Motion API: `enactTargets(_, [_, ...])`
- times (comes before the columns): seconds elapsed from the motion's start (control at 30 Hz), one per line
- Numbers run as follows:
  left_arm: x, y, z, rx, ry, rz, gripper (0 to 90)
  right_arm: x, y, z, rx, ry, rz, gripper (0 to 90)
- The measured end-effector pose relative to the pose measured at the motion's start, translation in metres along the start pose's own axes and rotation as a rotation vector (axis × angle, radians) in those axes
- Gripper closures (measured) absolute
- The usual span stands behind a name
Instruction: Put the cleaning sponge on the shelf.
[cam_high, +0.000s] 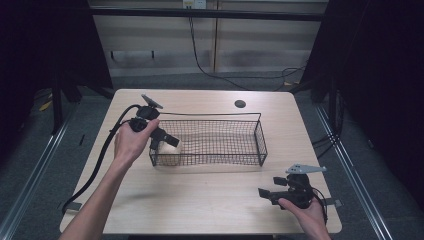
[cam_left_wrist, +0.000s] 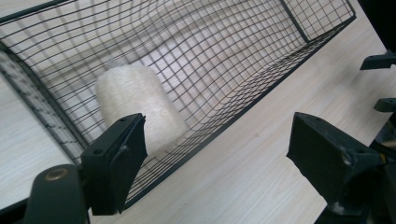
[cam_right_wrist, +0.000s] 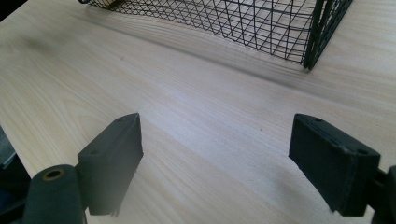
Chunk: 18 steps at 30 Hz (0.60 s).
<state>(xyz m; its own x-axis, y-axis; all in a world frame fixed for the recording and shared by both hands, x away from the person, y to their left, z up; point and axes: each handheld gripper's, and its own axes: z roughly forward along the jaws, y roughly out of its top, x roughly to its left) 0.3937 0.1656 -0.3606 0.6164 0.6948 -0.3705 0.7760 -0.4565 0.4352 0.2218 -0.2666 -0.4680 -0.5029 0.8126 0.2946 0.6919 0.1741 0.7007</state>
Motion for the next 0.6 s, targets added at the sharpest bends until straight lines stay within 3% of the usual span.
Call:
enactTargets(0.13, [0.006, -0.01, -0.008, -0.035, -0.019, -0.002, 19.0, 0.0, 0.0, 0.0, -0.002, -0.002, 0.004, 17.2])
enactTargets(0.33, [0.007, -0.024, -0.013, -0.063, -0.015, 0.037, 22.4, -0.001, 0.0, 0.0, -0.005, -0.003, 0.005, 17.2])
enactTargets(0.4, [0.007, -0.027, -0.015, -0.086, -0.01, 0.044, 22.4, -0.001, 0.0, 0.0, -0.004, -0.004, 0.006, 17.2])
enactTargets(0.47, [0.003, -0.033, -0.018, -0.123, -0.034, 0.05, 22.4, -0.001, 0.0, -0.001, -0.004, -0.005, 0.006, 17.2])
enactTargets(0.53, [0.001, -0.039, -0.02, -0.136, -0.01, 0.073, 22.4, -0.001, 0.0, -0.001, -0.006, -0.006, 0.006, 17.2])
enactTargets(0.6, [0.0, -0.044, -0.021, -0.142, -0.029, 0.072, 22.4, -0.001, 0.0, -0.001, -0.006, -0.008, 0.005, 17.2])
